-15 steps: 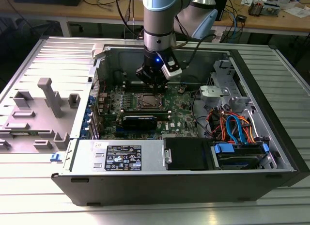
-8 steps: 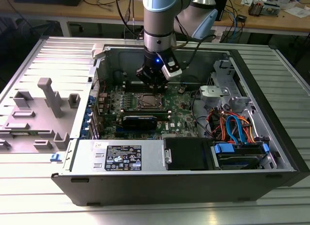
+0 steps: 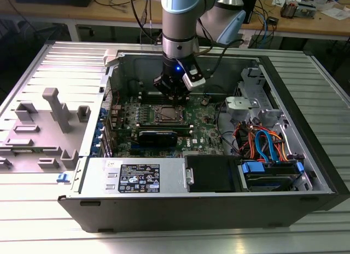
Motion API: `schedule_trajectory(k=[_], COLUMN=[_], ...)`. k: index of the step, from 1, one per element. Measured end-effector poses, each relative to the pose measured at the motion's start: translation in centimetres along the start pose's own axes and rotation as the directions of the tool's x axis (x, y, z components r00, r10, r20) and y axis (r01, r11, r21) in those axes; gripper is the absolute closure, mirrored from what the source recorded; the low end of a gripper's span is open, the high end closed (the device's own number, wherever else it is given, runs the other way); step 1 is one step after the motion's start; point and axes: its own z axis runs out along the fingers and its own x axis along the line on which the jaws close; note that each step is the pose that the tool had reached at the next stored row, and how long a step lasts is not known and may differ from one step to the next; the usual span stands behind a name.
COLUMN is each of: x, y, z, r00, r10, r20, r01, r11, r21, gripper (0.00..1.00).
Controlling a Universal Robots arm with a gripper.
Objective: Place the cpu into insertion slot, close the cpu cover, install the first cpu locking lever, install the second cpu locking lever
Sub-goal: 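Install the first cpu locking lever, then install the second cpu locking lever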
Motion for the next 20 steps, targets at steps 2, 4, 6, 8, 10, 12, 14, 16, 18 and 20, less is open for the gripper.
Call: schedule_trajectory(k=[2, 4, 6, 8, 10, 12, 14, 16, 18, 20], x=[0.00, 0.00, 0.00, 0.00, -0.01, -0.02, -0.03, -0.03, -0.03, -0.03], y=[-0.01, -0.01, -0.01, -0.01, -0.01, 0.00, -0.06, -0.22, -0.26, -0.28], z=[-0.02, -0.03, -0.08, -0.24, -0.41, -0.48, -0.50, -0.50, -0.50, -0.50], r00=[1.0000, 1.0000, 1.0000, 1.0000, 1.0000, 1.0000, 1.0000, 1.0000, 1.0000, 1.0000], r10=[0.000, 0.000, 0.000, 0.000, 0.000, 0.000, 0.000, 0.000, 0.000, 0.000], r20=[0.0000, 0.0000, -0.0001, -0.0001, -0.0002, -0.0001, -0.0003, -0.0005, -0.0006, -0.0008], r01=[0.000, 0.000, 0.000, 0.000, 0.000, 0.000, 0.000, 0.000, 0.000, 0.000], r11=[1.0000, 1.0000, 1.0000, 1.0000, 1.0000, 1.0000, 1.0000, 1.0000, 1.0000, 1.0000], r21=[0.0000, -0.0003, -0.0002, -0.0002, -0.0002, -0.0004, -0.0004, -0.0004, -0.0006, -0.0005], gripper=[0.89, 0.89, 0.89, 0.89, 0.89, 0.89, 0.89, 0.89, 0.89, 0.89])
